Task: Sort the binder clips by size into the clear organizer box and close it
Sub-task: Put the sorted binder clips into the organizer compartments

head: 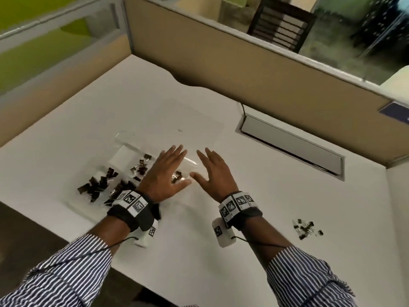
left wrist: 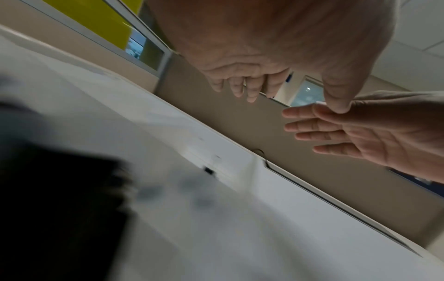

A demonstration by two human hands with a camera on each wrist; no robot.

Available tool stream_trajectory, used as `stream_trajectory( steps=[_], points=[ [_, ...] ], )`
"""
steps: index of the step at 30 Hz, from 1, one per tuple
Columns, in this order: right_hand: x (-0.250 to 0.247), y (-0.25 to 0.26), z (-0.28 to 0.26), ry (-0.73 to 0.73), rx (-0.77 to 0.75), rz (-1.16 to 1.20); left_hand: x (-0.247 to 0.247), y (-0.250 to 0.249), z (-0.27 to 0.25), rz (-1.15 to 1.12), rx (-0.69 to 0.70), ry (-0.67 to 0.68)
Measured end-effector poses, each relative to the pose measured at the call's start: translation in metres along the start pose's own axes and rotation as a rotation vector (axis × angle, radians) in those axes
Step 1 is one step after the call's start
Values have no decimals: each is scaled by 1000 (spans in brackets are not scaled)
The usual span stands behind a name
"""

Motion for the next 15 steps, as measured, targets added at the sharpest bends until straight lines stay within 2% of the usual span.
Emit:
stream_trajectory(
  steps=[15],
  points=[
    [-64,-240,-111,-63,295,-9,174,-163,105,-57,222,274]
  ],
)
Point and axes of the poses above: each hand's wrist, its own z-axis towards the middle knuckle, its own x-axis out of the palm, y = z × x, the point moved 3 cm from there along z, towards the middle knuckle, and after that the axes turned 15 degrees about x, right-handed, at the moved point
